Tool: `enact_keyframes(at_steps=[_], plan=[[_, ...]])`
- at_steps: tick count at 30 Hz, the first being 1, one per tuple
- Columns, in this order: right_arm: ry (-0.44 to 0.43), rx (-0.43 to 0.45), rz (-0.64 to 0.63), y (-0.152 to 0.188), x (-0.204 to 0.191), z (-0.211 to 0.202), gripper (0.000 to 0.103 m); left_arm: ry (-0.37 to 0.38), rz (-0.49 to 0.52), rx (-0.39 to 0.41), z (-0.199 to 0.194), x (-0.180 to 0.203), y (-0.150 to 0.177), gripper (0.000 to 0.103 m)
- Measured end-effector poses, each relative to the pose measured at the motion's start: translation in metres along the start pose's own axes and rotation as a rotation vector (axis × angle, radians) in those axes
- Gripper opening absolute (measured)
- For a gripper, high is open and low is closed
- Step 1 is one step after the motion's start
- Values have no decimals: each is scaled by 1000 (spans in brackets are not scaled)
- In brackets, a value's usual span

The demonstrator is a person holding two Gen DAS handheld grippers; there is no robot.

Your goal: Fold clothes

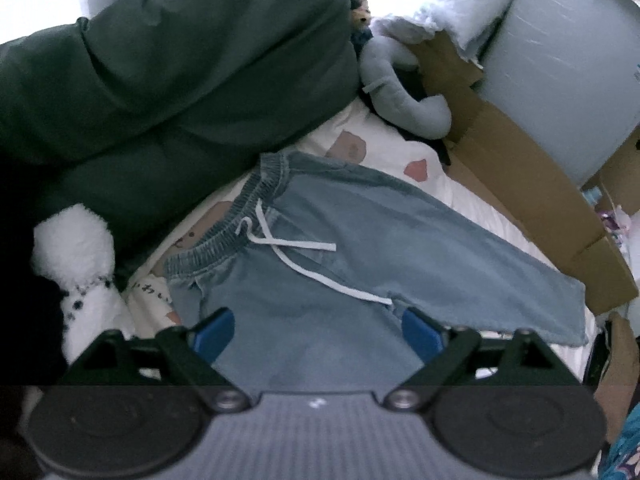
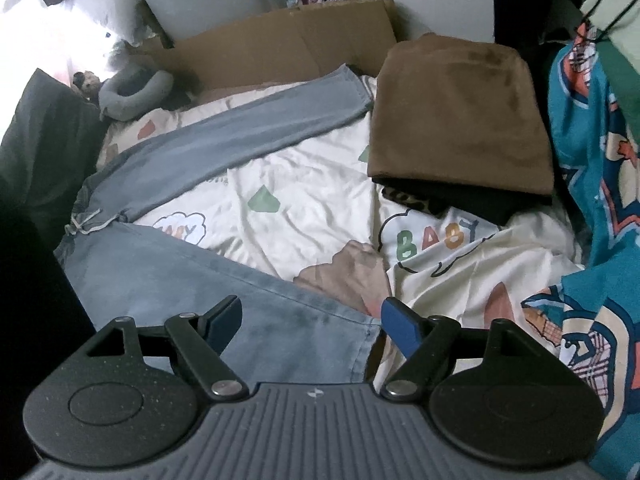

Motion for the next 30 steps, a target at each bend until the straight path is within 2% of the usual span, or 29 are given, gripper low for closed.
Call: enact_keyframes(at_steps=[7, 11, 14, 24, 30], plan=[[-12, -18, 12, 23, 8, 3, 82, 16, -18, -16, 15, -1, 33, 92], [-4, -32, 34, 41, 15, 12, 81, 0, -51, -33, 29, -8, 56, 92], [1, -52, 46, 54, 21, 20, 81, -4, -87, -65, 44, -14, 75, 92], [3, -143, 131, 99, 41, 52, 81, -44, -106, -147, 86, -22, 134, 92], [-9, -175, 171, 113, 44, 72, 81, -68, -109, -212, 107, -27, 164, 92]])
Point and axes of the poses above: each gripper's, at about its wrist camera, not at the fingertips, and z roughly the way its jaws point, x to its right, y to its underside, the point moved 3 cm from there along z, roughly the way its jaws point, and after that the axes turned 2 degrees about x, right-handed, at the moved point
